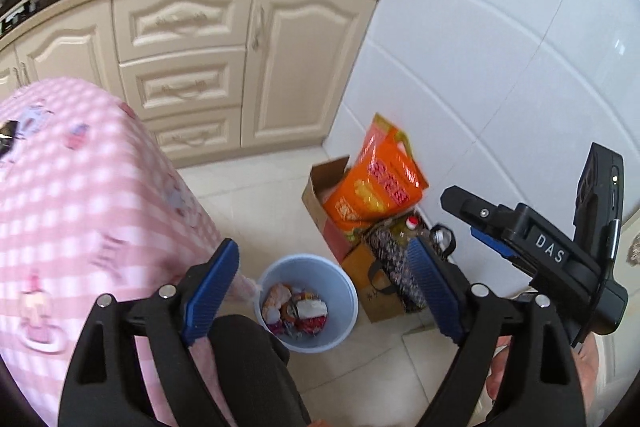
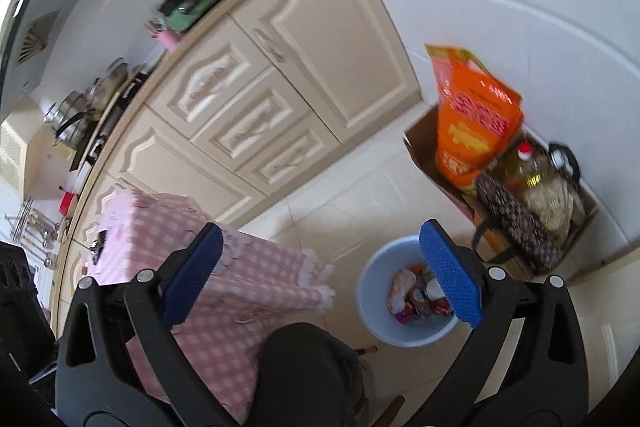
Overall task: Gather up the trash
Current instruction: 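Move both empty tools back over the table, then grasp the green-silver wrapper with the left tool while the right grasps the orange peel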
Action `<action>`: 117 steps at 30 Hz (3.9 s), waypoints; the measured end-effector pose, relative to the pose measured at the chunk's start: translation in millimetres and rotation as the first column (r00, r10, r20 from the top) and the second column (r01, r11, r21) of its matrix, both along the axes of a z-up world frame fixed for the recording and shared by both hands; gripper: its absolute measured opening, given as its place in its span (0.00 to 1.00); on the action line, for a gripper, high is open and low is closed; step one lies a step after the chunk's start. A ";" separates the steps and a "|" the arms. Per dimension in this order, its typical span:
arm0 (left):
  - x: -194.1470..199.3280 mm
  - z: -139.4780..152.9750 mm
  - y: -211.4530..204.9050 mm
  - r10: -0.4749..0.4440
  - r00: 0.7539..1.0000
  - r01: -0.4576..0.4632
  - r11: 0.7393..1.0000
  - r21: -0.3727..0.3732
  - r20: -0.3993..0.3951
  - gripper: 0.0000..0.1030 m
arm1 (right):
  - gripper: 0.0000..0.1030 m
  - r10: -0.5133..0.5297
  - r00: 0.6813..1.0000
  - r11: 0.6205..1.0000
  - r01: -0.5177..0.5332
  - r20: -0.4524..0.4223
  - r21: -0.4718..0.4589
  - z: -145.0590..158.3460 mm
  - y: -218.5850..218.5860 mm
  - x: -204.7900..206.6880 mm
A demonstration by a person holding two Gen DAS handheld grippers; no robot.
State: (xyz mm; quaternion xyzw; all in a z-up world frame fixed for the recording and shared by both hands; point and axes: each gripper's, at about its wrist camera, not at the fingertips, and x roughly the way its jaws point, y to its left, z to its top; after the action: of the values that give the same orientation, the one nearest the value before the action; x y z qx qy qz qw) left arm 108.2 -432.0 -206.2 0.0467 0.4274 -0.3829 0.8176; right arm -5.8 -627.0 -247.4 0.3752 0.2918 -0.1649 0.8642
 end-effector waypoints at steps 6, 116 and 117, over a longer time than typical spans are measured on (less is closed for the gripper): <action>5.0 37.8 43.6 0.056 0.997 -0.053 0.997 -0.056 0.060 0.86 | 0.94 0.047 0.997 0.997 -0.043 0.065 -0.063 46.4 34.5 14.1; 165.9 7.6 432.5 0.506 0.859 -0.512 0.856 0.080 0.081 0.13 | 0.37 0.805 0.569 0.505 -0.806 -0.169 -0.309 55.8 457.4 288.7; 160.2 11.1 431.8 0.506 0.858 -0.512 0.856 0.070 0.089 0.13 | 0.37 0.804 0.574 0.512 -0.801 -0.156 -0.309 59.0 452.8 281.7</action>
State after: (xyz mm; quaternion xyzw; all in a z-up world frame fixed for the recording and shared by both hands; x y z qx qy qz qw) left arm 268.4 -0.2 -195.0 -0.0179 0.4137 -0.1315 0.9007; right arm 275.9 -174.2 -188.4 0.0402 0.3949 0.2055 0.8945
